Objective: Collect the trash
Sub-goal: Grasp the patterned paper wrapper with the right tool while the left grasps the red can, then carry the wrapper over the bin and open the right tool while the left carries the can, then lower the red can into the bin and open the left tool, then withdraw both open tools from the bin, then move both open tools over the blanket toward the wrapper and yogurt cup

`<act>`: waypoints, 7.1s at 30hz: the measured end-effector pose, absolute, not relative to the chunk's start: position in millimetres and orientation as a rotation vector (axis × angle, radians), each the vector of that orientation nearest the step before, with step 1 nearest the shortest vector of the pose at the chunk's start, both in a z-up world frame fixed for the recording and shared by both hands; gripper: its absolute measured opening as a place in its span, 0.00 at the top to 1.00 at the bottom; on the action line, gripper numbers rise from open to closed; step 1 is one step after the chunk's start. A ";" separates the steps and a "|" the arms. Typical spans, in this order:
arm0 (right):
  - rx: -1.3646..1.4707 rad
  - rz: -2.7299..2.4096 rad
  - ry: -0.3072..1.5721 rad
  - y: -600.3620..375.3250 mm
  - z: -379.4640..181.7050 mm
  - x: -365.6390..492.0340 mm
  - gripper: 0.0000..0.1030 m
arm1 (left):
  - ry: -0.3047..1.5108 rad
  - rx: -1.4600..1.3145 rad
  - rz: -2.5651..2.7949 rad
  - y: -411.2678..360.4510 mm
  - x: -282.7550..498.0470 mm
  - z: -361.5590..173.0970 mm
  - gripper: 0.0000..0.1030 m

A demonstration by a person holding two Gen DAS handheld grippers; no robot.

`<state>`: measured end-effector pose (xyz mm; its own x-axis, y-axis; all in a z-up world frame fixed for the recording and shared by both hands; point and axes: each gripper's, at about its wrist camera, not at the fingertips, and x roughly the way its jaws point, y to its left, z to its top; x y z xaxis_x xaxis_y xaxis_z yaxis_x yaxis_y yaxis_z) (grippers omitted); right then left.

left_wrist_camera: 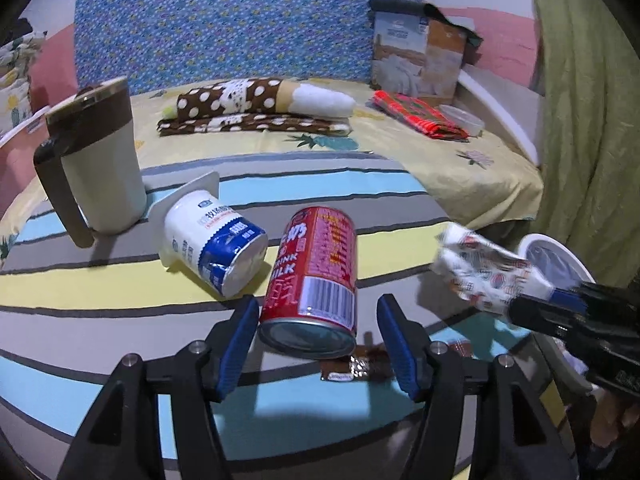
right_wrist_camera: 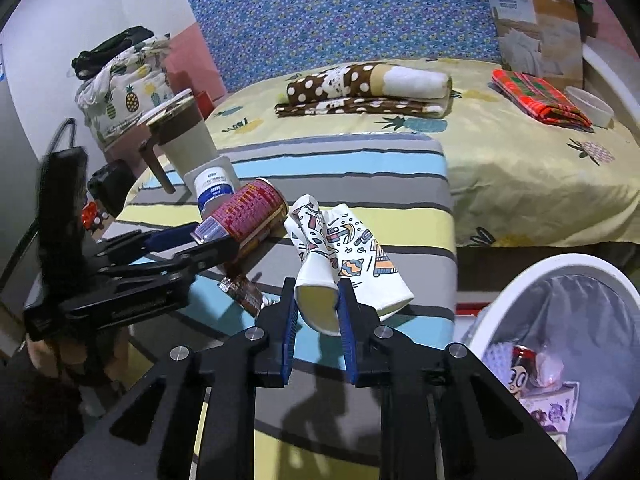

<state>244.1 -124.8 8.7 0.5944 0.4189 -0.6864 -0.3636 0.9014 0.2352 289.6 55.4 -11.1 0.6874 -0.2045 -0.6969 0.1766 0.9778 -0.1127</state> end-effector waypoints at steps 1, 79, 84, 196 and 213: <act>0.077 0.454 0.812 -127.2 9.3 243.0 0.79 | 0.791 -0.041 -0.208 52.5 292.0 -12.6 0.39; 0.307 0.202 0.755 -304.6 7.0 158.0 0.55 | 0.697 -0.074 -0.513 -144.1 190.9 49.6 0.48; 0.315 0.195 0.759 -307.4 4.5 159.0 0.55 | 0.735 -0.071 -0.549 -154.1 195.2 37.9 0.48; -0.125 0.553 0.882 -71.7 1.3 188.4 0.55 | 0.717 -0.182 0.134 93.5 123.1 2.8 0.42; -0.154 0.544 0.941 -59.4 -19.2 207.5 0.71 | 0.741 -0.185 0.116 110.0 154.8 3.0 0.42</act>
